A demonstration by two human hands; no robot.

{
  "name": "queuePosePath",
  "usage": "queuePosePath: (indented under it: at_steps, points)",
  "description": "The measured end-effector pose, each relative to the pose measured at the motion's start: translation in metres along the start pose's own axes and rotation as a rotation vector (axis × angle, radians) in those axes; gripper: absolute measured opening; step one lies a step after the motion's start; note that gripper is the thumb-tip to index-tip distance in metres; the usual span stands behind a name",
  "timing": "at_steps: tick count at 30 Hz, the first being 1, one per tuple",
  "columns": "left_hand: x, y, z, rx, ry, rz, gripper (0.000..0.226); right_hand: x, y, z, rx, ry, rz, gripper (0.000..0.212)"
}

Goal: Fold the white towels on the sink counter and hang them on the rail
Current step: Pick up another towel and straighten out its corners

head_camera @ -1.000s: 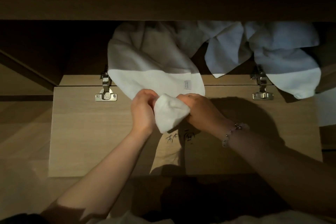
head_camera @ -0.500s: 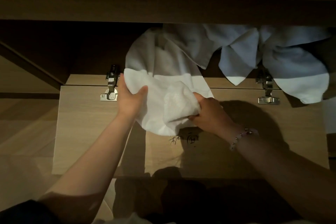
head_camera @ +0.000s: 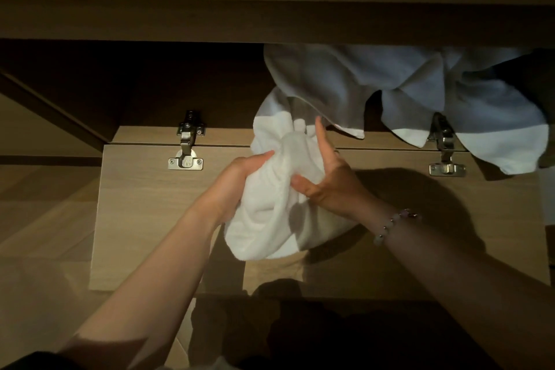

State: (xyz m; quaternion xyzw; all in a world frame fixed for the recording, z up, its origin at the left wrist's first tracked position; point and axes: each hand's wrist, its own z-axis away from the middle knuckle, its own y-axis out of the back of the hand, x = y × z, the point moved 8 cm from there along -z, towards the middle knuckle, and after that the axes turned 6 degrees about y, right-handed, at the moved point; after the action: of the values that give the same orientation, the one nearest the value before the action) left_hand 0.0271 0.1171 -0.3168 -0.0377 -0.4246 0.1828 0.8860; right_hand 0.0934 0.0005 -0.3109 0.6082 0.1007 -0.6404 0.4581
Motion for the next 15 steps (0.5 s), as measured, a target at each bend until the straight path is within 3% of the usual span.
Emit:
queuePosePath:
  at_steps: [2, 4, 7, 10, 13, 15]
  points:
    - [0.000, -0.011, 0.000, -0.069, 0.008, 0.107, 0.057, -0.008, -0.015, 0.001, -0.065, -0.005, -0.077, 0.088]
    - [0.002, -0.012, 0.000, -0.052, -0.014, 0.191, 0.059, -0.012, -0.028, 0.001, -0.079, -0.039, -0.205, 0.082]
    - [0.013, 0.002, 0.002, 0.152, -0.050, 0.155, 0.038, -0.016, -0.034, -0.003, -0.068, -0.079, -0.403, 0.074]
    - [0.017, 0.024, -0.007, 0.389, -0.088, 0.018, 0.018, -0.014, -0.029, -0.010, -0.055, -0.114, -0.389, 0.062]
    - [0.024, 0.030, -0.010, 0.445, -0.135, 0.124, 0.045, -0.008, -0.025, -0.013, -0.051, -0.186, -0.561, 0.054]
    - [0.025, 0.021, -0.005, 0.342, -0.099, 0.197, 0.066, -0.012, -0.026, -0.016, -0.087, -0.202, -0.639, 0.029]
